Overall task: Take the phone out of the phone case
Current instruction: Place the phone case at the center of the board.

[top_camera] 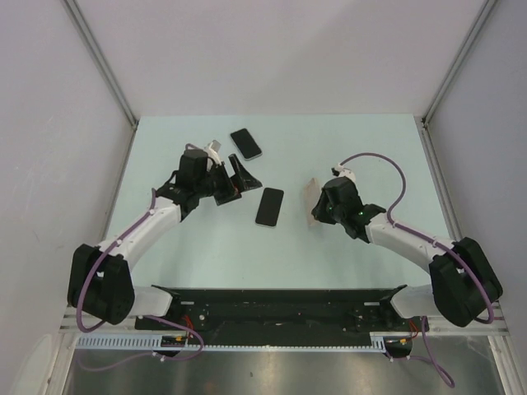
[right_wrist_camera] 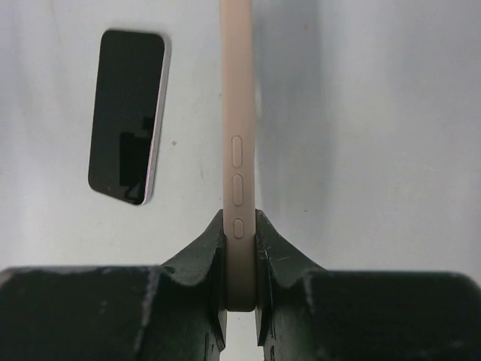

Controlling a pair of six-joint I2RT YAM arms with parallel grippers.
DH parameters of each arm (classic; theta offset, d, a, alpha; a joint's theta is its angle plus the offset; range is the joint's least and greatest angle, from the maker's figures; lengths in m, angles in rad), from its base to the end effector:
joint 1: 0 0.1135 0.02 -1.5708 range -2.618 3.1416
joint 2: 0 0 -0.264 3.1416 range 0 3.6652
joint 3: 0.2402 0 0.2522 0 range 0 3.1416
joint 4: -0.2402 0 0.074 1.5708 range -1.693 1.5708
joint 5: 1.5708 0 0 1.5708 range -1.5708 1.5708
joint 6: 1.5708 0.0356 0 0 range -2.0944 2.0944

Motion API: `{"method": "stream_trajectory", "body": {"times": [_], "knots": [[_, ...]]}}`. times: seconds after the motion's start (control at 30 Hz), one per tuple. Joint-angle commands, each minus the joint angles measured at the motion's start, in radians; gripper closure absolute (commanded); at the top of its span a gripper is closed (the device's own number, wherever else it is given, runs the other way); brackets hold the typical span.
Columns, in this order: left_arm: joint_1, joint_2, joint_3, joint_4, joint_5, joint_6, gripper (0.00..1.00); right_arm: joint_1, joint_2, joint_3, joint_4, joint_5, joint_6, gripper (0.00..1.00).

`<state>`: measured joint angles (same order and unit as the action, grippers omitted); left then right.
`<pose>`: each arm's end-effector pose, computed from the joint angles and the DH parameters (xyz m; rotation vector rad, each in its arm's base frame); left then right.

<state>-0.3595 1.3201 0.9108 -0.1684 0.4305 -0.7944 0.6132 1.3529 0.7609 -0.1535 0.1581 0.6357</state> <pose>0.2683 -0.1167 0.2687 -0.2296 2.2988 -1.0985 0.2321 0.1565 0.2103 0.1078 2.3456 0.4498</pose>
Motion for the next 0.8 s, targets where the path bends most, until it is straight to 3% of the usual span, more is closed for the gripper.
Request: {"method": "stream_trajectory", "body": {"times": [0.0, 0.43, 0.77], "knots": [[0.005, 0.036, 0.086, -0.114, -0.159, 0.086, 0.0, -0.088, -0.057, -0.028, 0.087, -0.098, -0.005, 1.0], [0.004, 0.272, 0.313, -0.203, -0.427, 0.17, 0.0, -0.421, -0.132, -0.084, 0.086, -0.282, -0.051, 0.99], [-0.016, 0.655, 0.781, -0.401, -0.536, 0.238, 0.0, -0.563, -0.178, -0.132, 0.058, -0.338, -0.073, 0.92]]}}
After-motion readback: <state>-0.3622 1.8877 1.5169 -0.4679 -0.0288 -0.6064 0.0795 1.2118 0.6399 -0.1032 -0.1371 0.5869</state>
